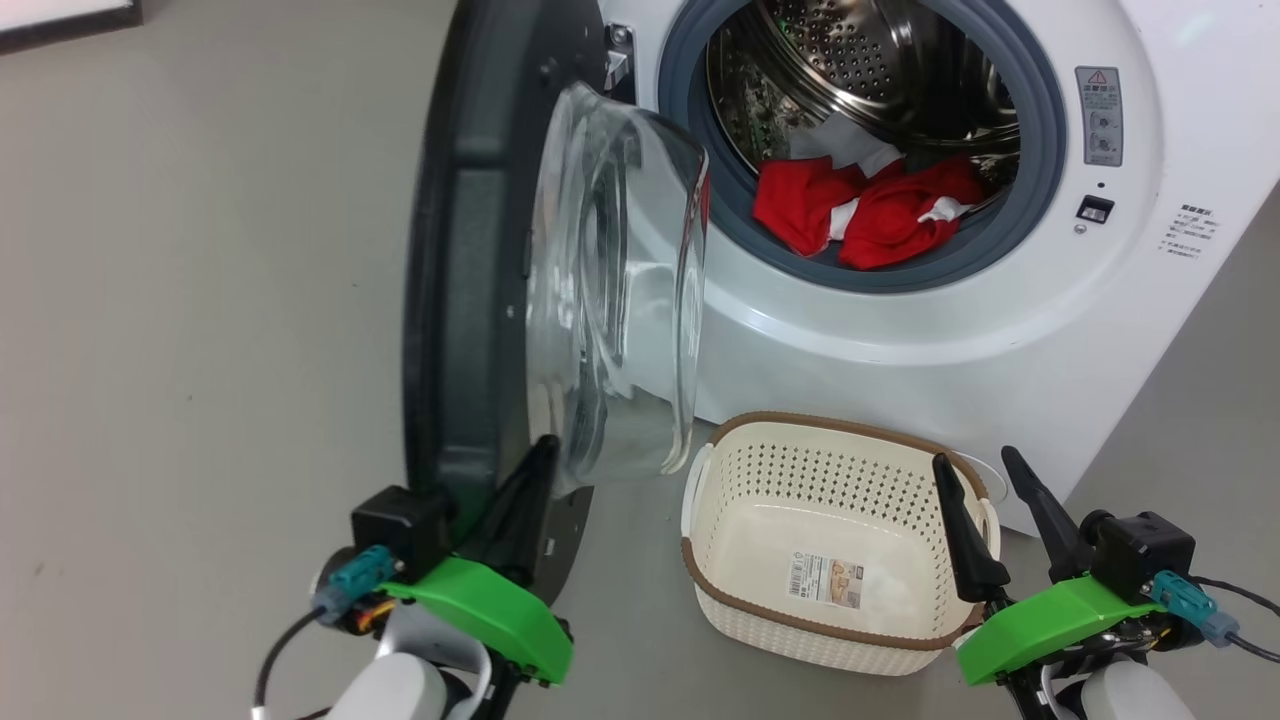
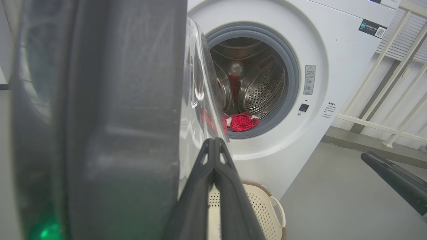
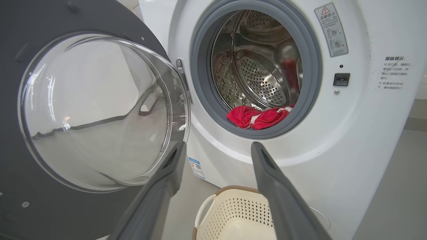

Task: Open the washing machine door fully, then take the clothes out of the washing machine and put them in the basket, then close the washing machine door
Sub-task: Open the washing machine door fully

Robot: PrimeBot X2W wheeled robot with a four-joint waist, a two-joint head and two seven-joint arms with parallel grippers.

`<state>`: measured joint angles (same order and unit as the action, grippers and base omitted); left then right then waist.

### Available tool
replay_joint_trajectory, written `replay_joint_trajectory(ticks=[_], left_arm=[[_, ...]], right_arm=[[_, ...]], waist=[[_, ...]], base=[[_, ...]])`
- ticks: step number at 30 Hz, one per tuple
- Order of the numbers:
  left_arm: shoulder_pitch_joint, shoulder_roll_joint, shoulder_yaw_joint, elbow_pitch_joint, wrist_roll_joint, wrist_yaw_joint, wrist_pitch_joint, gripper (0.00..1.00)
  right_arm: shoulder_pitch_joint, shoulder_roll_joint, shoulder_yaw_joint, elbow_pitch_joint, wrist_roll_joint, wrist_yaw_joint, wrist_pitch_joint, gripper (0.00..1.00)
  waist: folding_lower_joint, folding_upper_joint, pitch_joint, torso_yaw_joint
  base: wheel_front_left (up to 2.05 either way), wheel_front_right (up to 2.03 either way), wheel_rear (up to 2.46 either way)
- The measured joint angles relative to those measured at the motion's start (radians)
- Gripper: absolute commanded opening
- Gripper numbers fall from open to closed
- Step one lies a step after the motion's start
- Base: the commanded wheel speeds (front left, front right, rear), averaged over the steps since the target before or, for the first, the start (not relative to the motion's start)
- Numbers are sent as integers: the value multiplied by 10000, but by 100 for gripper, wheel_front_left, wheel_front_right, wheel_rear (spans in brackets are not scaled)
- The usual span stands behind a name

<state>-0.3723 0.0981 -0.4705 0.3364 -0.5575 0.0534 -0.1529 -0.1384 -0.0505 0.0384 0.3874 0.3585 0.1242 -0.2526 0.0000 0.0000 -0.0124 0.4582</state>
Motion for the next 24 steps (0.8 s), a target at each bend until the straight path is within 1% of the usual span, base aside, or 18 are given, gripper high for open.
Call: replay_joint_trajectory(ticks=[2, 11, 15, 22, 24], left_arm=[[3, 121, 148, 8, 0, 146, -29, 0], [5, 337, 639, 2, -73, 694, -88, 0], [3, 470, 886, 90, -176, 794, -213, 0], [-36, 539, 1494, 493, -428, 813, -543, 0], [-38, 600, 1636, 640, -431, 890, -617, 0]], right_arm=[[33, 0, -25, 0, -50, 0, 0, 100], [92, -40, -46, -6, -115, 0, 0, 100], [92, -125, 17, -17, -115, 0, 0, 100], [89, -259, -61, -35, -113, 0, 0, 100], [83, -307, -100, -46, -115, 0, 0, 100]], waist=[[0, 0, 42, 34], [0, 0, 328, 248], [0, 0, 489, 344], [0, 0, 731, 453], [0, 0, 785, 470]], base=[[0, 0, 0], [0, 0, 0], [0, 0, 0], [0, 0, 0], [0, 0, 0]])
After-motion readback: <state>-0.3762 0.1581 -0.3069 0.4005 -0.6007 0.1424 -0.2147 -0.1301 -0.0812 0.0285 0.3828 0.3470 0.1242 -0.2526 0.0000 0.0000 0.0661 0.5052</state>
